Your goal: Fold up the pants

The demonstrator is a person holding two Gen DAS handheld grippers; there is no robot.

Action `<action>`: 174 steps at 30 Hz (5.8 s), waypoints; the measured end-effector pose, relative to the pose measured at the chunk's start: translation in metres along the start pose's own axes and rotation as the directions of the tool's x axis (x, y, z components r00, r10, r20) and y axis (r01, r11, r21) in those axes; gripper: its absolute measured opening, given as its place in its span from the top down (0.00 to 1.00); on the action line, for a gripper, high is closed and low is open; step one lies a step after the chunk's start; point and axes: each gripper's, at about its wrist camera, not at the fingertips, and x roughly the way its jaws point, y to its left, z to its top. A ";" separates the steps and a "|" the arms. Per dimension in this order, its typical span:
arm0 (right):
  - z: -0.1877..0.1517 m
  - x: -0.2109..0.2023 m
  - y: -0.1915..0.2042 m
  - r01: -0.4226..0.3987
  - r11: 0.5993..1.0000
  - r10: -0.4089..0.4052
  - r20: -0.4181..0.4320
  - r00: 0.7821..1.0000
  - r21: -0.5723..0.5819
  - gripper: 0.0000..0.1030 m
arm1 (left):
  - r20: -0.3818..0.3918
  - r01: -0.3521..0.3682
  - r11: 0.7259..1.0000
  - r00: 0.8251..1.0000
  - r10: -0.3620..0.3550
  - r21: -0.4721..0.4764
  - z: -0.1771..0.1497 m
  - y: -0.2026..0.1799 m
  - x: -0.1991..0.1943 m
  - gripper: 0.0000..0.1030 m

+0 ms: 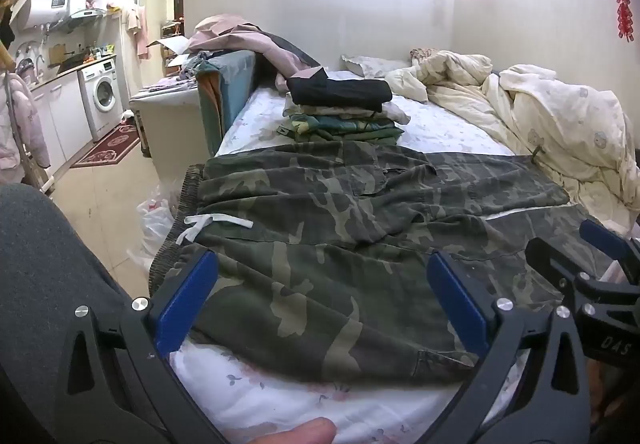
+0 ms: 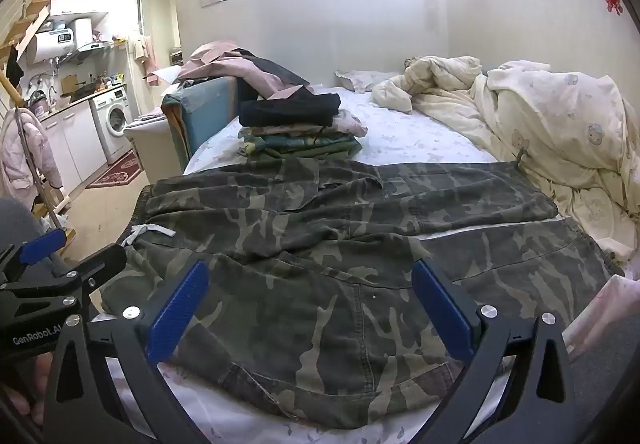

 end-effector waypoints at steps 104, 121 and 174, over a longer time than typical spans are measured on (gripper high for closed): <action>0.002 -0.003 -0.005 -0.002 0.999 0.003 -0.007 1.000 0.036 0.00 | -0.019 0.002 1.000 1.000 -0.002 0.005 0.008 0.004 0.006 0.00; 0.041 0.019 -0.057 -0.020 0.992 0.033 -0.099 0.995 0.127 0.00 | -0.571 -0.478 0.713 0.810 0.131 -0.513 -0.020 0.197 0.131 0.02; -0.091 0.069 -0.250 0.464 0.375 0.111 -0.536 0.837 0.802 0.54 | -0.442 -0.255 0.786 0.897 -0.025 -0.563 0.039 0.196 0.137 0.90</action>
